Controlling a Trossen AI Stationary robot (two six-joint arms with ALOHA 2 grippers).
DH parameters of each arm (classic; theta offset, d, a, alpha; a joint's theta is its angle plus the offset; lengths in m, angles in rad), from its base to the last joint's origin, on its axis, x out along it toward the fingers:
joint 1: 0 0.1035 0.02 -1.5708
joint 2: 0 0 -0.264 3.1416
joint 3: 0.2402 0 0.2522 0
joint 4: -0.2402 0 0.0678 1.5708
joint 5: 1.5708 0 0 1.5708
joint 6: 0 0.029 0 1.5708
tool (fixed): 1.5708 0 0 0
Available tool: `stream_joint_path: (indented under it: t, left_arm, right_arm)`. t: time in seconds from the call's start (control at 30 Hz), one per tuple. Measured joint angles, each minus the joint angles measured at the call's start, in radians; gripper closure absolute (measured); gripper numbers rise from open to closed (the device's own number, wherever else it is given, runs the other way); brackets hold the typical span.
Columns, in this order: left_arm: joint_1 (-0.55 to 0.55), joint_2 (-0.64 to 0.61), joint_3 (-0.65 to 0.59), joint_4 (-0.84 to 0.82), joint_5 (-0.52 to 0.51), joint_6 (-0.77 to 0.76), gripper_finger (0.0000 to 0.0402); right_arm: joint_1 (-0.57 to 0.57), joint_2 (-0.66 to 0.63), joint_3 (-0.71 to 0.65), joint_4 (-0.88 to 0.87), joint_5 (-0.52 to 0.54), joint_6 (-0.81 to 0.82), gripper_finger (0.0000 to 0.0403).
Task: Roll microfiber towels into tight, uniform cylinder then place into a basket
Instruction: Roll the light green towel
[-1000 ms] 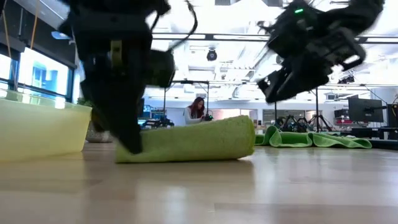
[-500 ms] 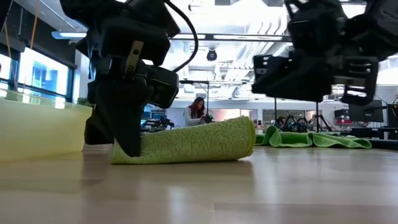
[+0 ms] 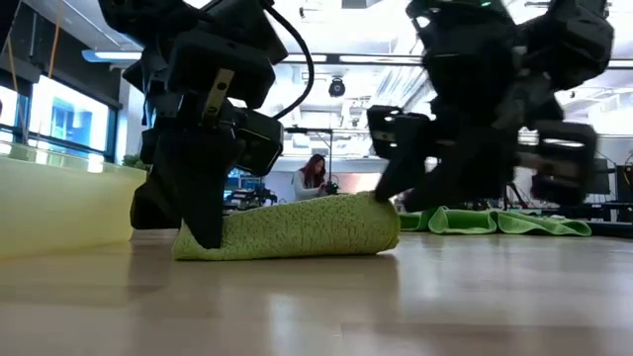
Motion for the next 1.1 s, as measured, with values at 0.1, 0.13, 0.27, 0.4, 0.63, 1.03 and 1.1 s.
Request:
stream_joint_path:
  t: [0.1,0.13,0.27,0.4,0.63,1.03,1.1]
  left_arm:
    - [0.0,0.0,0.0,-0.002,0.003,0.001,0.0401]
    - [0.0,0.0,0.0,-0.005,0.004,0.001,0.0401]
    - [0.0,0.0,0.0,-0.001,0.01,0.015,0.0401]
    - [0.0,0.0,0.0,0.0,0.01,0.015,0.0401]
    - [0.0,0.0,0.0,0.002,0.014,-0.006,0.0401]
    - [-0.002,0.001,-0.001,0.002,0.022,-0.026,0.0401]
    - [-0.003,0.001,-0.001,0.002,0.022,-0.026,0.0401]
  right_arm:
    - [0.003,0.016,0.024,-0.005,0.01,0.02,0.0272]
    - [0.006,0.016,0.032,-0.014,0.01,0.027,0.0264]
    - [0.016,0.013,0.038,-0.019,0.024,0.03,0.0234]
    - [0.011,0.015,0.038,-0.036,0.025,0.03,0.0216]
    - [0.005,0.015,0.038,-0.043,0.026,0.03,0.0218]
    - [-0.003,0.14,0.038,0.088,0.076,0.029,0.0226]
    - [-0.009,0.146,0.038,0.098,0.077,0.03,0.0226]
